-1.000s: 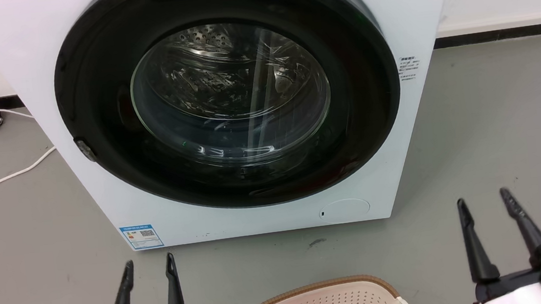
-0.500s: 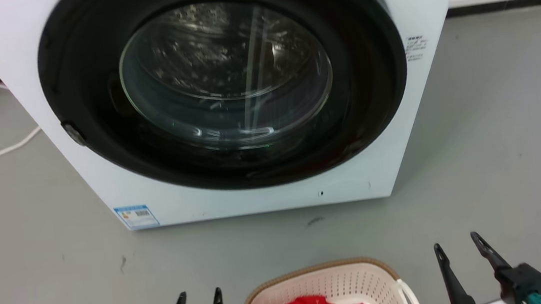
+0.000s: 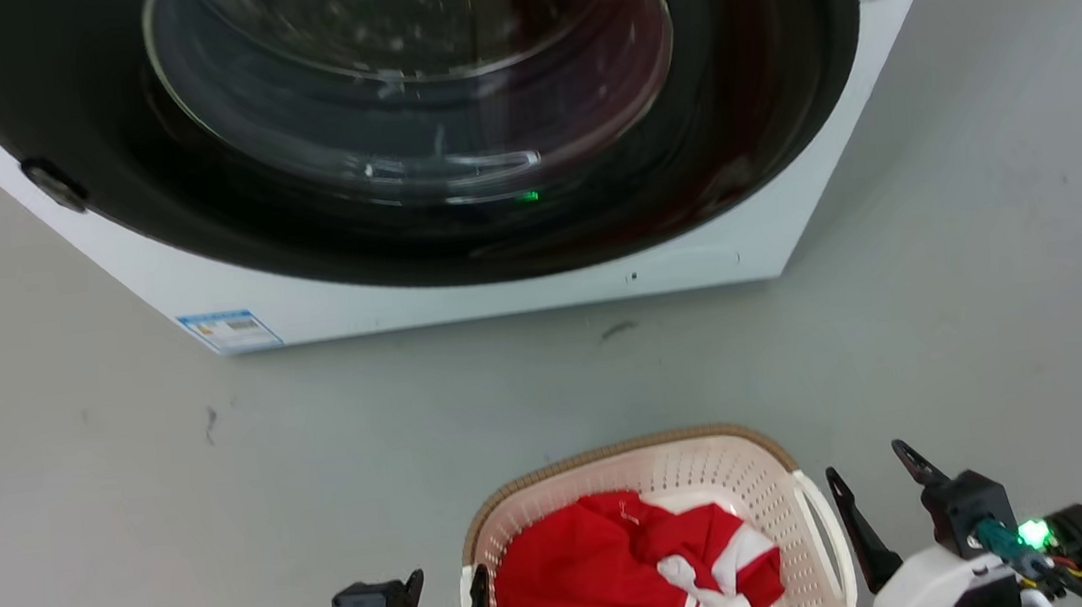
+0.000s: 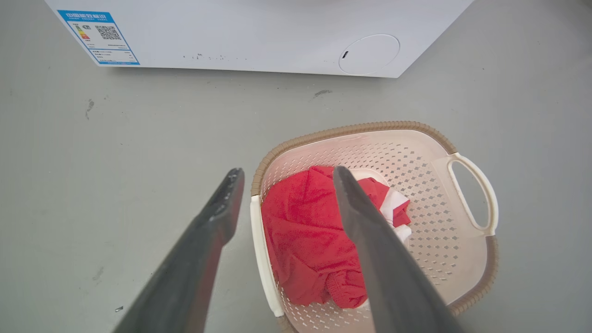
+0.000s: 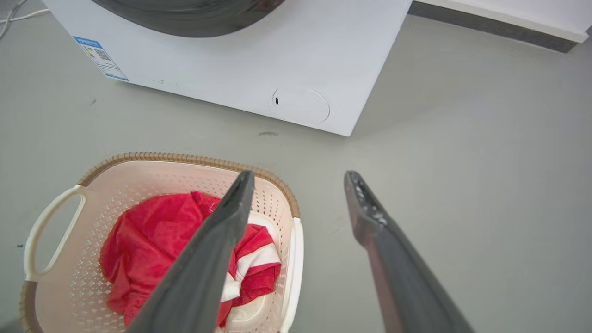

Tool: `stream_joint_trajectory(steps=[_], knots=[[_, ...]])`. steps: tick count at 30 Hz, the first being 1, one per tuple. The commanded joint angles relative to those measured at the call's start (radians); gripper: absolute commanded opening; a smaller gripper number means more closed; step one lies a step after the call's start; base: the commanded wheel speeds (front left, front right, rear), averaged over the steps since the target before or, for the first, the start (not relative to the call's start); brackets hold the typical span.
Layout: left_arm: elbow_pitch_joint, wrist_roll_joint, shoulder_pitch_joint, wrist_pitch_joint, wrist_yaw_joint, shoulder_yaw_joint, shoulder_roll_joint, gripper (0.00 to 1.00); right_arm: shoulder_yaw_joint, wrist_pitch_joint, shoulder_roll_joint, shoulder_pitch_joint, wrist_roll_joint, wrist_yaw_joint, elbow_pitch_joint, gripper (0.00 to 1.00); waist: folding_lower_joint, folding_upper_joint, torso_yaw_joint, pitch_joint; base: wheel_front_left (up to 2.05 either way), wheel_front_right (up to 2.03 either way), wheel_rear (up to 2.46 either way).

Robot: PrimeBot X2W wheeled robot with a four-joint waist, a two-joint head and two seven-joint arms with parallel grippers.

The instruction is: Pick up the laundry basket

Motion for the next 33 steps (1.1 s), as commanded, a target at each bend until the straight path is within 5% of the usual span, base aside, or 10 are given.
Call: stream_joint_trajectory(steps=[1,13,33], knots=[[0.037,-0.017,-0.028,-0.003,-0.004,-0.008,0.002,1.0,0.009,-0.002,-0.009,-0.037,-0.004,-0.001,0.032,1.0,-0.0001,0.0,-0.008,0.051,0.0,0.0,0.0],[0.226,-0.104,-0.157,-0.002,-0.01,-0.073,0.002,1.0,0.032,-0.002,-0.031,-0.18,0.001,-0.001,0.221,1.0,-0.0001,0.0,-0.002,0.191,0.0,0.0,0.0],[0.355,-0.236,-0.335,-0.002,-0.03,-0.235,0.002,1.0,0.054,-0.002,-0.06,-0.424,-0.013,-0.001,0.59,1.0,-0.0001,0.0,0.026,0.403,0.0,0.0,0.0]])
